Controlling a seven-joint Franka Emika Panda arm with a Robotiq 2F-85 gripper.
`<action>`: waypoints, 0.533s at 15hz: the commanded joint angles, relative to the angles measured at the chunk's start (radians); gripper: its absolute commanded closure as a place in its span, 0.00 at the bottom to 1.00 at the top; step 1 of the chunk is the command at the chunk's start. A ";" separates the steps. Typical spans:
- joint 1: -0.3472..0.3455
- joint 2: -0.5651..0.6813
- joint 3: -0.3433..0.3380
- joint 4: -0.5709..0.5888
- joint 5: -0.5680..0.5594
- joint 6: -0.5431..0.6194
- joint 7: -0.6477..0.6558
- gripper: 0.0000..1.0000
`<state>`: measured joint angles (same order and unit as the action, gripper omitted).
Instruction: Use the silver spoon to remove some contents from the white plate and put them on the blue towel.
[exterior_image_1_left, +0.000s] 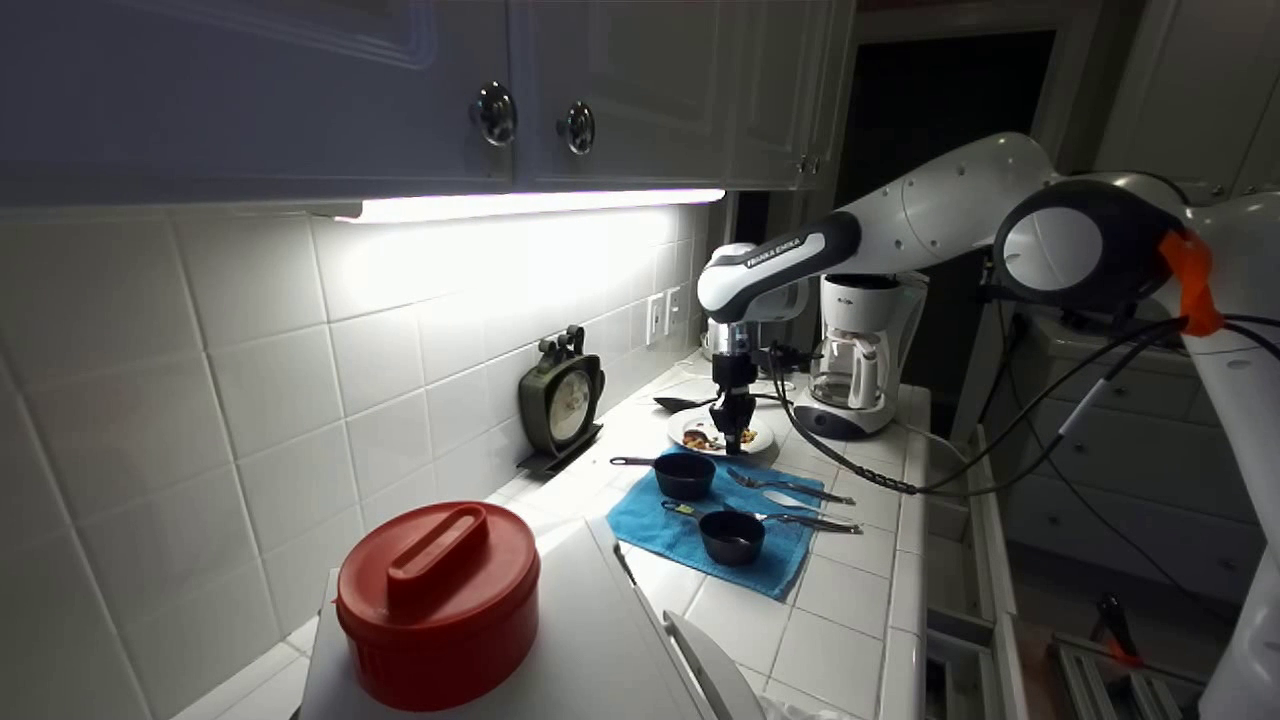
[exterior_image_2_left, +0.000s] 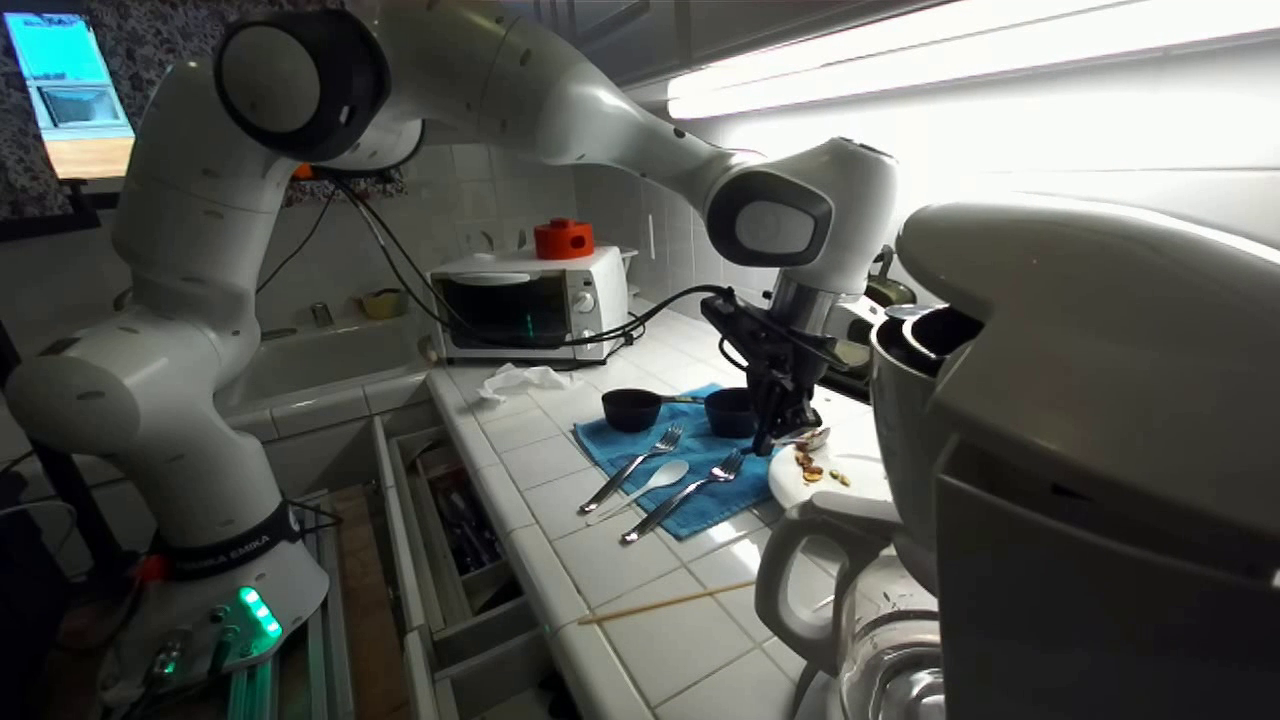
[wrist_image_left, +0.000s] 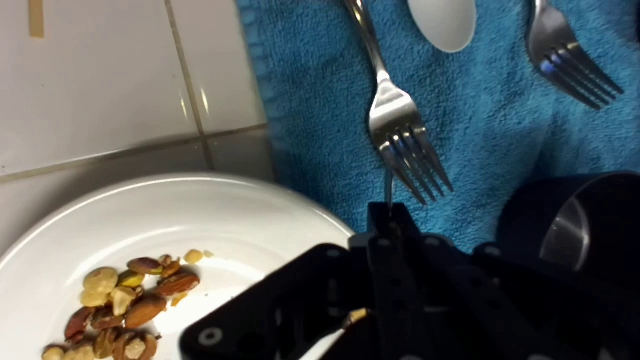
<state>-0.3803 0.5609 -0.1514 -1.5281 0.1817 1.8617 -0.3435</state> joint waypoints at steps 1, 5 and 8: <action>0.007 -0.026 0.010 -0.009 -0.029 -0.027 -0.018 0.95; 0.016 -0.038 0.013 -0.016 -0.031 -0.027 -0.028 0.95; 0.018 -0.051 0.014 -0.022 -0.029 -0.036 -0.037 0.95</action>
<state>-0.3622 0.5426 -0.1445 -1.5285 0.1816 1.8479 -0.3639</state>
